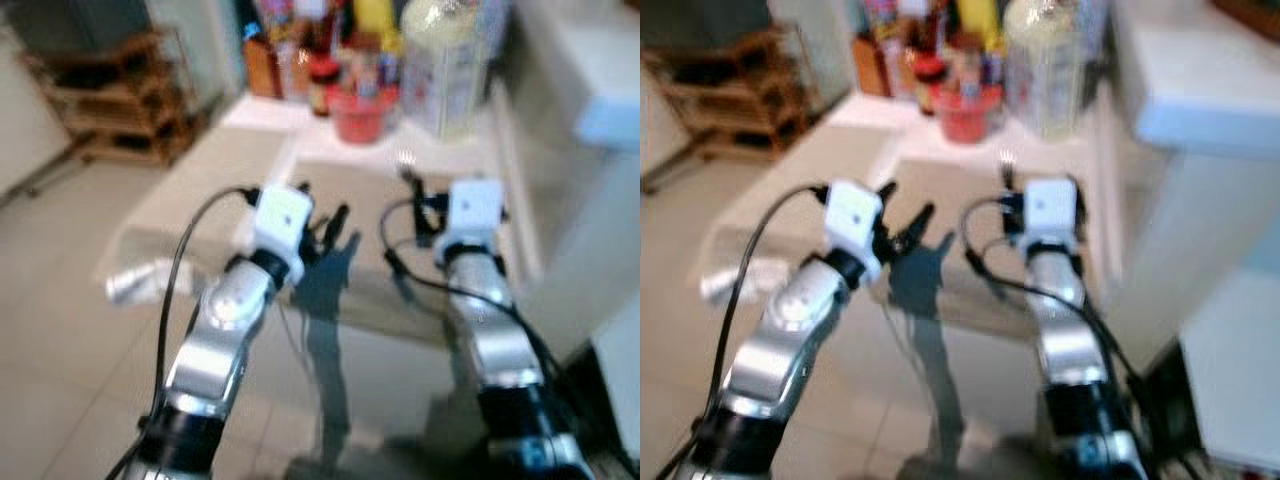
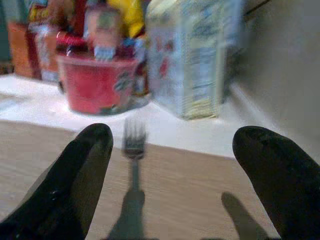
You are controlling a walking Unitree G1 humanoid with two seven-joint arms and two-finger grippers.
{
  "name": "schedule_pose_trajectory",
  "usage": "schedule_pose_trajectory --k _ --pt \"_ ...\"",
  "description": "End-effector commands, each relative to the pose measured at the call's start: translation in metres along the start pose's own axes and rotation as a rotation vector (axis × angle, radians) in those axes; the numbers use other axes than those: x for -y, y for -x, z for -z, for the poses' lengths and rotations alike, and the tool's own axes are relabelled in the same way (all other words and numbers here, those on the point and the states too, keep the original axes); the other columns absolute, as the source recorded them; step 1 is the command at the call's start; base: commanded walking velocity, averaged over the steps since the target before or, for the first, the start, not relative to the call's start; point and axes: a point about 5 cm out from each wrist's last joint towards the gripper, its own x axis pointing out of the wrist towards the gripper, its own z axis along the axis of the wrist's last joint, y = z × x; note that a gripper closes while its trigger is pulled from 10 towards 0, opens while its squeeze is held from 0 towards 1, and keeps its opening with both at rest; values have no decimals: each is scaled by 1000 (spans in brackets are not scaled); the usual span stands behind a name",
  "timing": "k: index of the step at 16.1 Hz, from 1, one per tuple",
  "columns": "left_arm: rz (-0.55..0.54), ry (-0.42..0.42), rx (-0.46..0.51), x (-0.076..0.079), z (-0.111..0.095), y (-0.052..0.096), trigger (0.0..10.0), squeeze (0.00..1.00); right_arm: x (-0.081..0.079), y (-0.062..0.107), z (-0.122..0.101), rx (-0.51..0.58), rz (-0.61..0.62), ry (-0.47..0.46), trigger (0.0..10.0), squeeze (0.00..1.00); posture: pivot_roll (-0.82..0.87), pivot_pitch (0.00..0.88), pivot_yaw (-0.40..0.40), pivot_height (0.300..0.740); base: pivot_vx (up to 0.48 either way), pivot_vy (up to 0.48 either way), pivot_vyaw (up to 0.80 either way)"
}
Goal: Setting the table
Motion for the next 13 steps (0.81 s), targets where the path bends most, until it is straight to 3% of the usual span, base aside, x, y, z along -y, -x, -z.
schedule_pose_trajectory --k 1,8,13 --pt "-37 -18 -9 -10 1 3 10000 0 -14 -1 -3 4 -46 -15 10000 0 29 48 29 740 0 0 0" --pt "-38 -15 -18 -7 2 7 10000 0 -16 -5 -8 15 -52 -19 10000 0 34 62 31 740 0 0 0" --pt "-16 -18 -22 -6 1 7 10000 0 -15 -25 -12 -27 -13 -111 10000 0 36 64 44 740 0 0 0"
